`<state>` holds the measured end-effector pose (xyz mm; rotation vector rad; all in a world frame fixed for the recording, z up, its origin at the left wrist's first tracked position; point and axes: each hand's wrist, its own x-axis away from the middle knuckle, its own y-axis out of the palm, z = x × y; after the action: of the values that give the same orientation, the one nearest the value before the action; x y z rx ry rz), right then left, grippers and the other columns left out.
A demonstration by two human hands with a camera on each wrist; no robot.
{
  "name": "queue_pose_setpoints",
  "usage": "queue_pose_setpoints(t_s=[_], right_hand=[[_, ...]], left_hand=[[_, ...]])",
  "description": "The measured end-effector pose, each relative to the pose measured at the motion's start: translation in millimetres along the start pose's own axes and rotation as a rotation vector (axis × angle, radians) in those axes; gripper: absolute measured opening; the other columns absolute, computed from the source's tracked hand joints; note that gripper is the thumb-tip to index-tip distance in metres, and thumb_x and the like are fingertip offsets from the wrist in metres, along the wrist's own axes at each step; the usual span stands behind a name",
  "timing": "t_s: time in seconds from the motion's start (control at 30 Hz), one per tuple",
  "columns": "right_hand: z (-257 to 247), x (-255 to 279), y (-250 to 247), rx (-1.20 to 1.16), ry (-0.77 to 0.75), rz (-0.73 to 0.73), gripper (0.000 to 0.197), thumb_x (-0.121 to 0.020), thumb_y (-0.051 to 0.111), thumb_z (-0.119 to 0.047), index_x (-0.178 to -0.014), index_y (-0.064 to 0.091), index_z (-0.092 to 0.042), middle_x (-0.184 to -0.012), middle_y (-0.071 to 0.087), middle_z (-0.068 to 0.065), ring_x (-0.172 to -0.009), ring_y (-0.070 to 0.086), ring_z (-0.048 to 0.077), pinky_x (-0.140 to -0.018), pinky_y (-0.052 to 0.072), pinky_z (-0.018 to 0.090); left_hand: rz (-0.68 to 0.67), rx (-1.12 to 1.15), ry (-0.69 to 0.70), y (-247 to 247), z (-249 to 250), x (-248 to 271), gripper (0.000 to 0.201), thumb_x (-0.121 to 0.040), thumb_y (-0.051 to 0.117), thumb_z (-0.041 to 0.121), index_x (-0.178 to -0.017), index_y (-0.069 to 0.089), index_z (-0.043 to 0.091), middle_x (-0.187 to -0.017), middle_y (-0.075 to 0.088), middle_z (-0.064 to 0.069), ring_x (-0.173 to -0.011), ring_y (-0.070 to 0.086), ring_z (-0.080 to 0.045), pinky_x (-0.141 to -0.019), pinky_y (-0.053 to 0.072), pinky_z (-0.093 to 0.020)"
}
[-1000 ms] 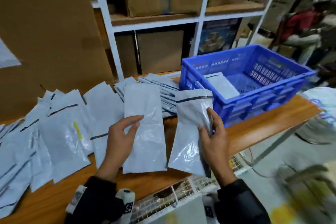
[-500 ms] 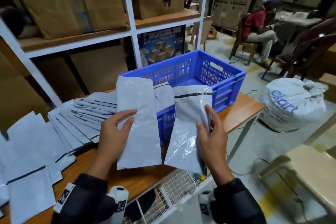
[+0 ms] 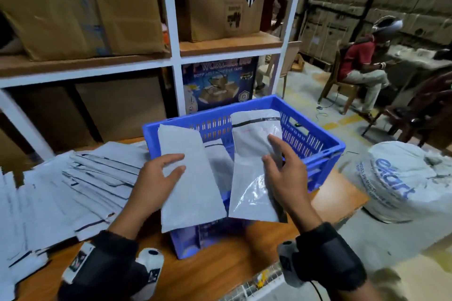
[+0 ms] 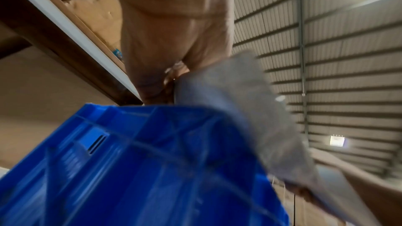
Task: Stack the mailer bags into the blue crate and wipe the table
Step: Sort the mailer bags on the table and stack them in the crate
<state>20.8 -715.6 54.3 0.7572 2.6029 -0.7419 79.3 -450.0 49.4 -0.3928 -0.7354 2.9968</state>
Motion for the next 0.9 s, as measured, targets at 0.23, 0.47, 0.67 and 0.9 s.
queue_pose_setpoints(t_s=[0.23, 0.47, 0.67, 0.9], right_hand=[[29.6, -62.1, 15.0, 0.059, -0.052, -0.205, 0.036, -0.089, 0.067, -0.004, -0.125, 0.065, -0.012, -0.118, 0.067, -0.005, -0.104, 0.055, -0.010, -0.089, 0.035, -0.003], [50.5, -78.2, 24.4, 0.144, -0.134, -0.422, 0.036, -0.086, 0.070, -0.008, -0.122, 0.068, -0.015, -0.119, 0.070, 0.000, -0.111, 0.064, 0.015, -0.097, 0.046, 0.025], [59.1, -98.0, 13.8, 0.049, -0.174, -0.482, 0.038, -0.087, 0.069, -0.009, -0.124, 0.068, -0.017, -0.118, 0.070, 0.002, -0.109, 0.065, 0.018, -0.097, 0.051, 0.037], [76.2, -107.9, 10.3, 0.037, -0.153, -0.587, 0.038, -0.087, 0.064, -0.007, -0.125, 0.067, -0.013, -0.120, 0.070, 0.007, -0.112, 0.065, 0.024, -0.095, 0.048, 0.033]], left_hand=[[0.126, -0.203, 0.046, 21.5, -13.3, 4.5, 0.027, -0.091, 0.067, 0.011, -0.115, 0.072, 0.020, -0.109, 0.062, 0.012, -0.098, 0.052, 0.010, -0.083, 0.029, 0.010], [0.165, -0.301, 0.016, 24.1, -4.2, 7.3, 0.029, -0.090, 0.068, 0.008, -0.115, 0.072, 0.021, -0.109, 0.062, 0.014, -0.103, 0.055, 0.005, -0.086, 0.029, 0.008], [0.037, -0.414, -0.150, 1.6, 32.9, -15.6, 0.031, -0.090, 0.066, 0.007, -0.117, 0.071, 0.023, -0.120, 0.063, 0.013, -0.112, 0.055, 0.000, -0.091, 0.031, 0.001], [-0.230, -0.719, -0.280, 0.3, 96.0, -55.8, 0.046, -0.084, 0.064, -0.002, -0.121, 0.067, 0.026, -0.118, 0.060, 0.005, -0.093, 0.054, -0.009, -0.070, 0.039, -0.012]])
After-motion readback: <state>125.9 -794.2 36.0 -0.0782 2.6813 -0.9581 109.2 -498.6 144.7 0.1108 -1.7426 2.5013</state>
